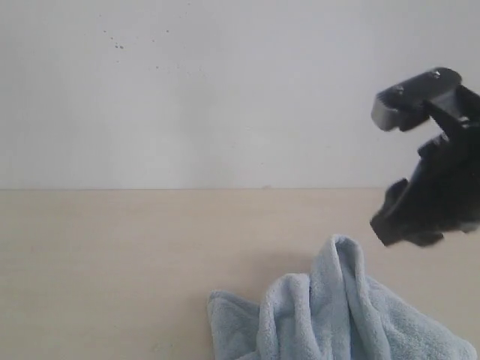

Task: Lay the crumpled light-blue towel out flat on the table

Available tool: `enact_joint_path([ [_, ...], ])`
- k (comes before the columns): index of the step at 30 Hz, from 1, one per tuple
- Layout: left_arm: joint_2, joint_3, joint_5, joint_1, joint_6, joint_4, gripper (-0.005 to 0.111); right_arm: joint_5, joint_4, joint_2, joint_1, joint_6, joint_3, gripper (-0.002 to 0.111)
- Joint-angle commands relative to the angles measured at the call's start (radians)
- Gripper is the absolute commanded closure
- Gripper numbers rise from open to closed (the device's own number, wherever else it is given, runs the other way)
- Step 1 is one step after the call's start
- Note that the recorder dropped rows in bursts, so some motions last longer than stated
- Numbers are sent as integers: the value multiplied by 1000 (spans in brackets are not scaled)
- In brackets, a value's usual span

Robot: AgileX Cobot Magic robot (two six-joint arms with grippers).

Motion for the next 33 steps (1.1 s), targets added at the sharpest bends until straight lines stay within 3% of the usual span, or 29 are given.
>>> enact_joint_path([
  [1, -2, 4, 5, 4, 5, -9, 103, 15, 44, -136, -2, 35, 215, 61],
  [5, -2, 4, 5, 4, 5, -9, 103, 10, 59, -168, -1, 51, 368, 60],
  [9, -2, 4, 5, 4, 5, -9, 103, -4, 101, -168, 2, 49, 455, 42],
  [11, -2, 4, 5, 4, 5, -9, 103, 2, 111, -168, 16, 36, 454, 39],
  [18, -2, 4, 5, 4, 5, -9, 103, -91, 33, -24, 265, 201, 503, 39],
  [24, -2, 4, 5, 4, 5, -9, 103, -210, -132, 201, 315, 380, 503, 40],
  [28, -2, 4, 5, 4, 5, -9, 103, -234, -130, 226, 315, 380, 503, 59],
  [33, -2, 4, 5, 4, 5, -9, 103, -249, -130, 227, 315, 380, 503, 73],
])
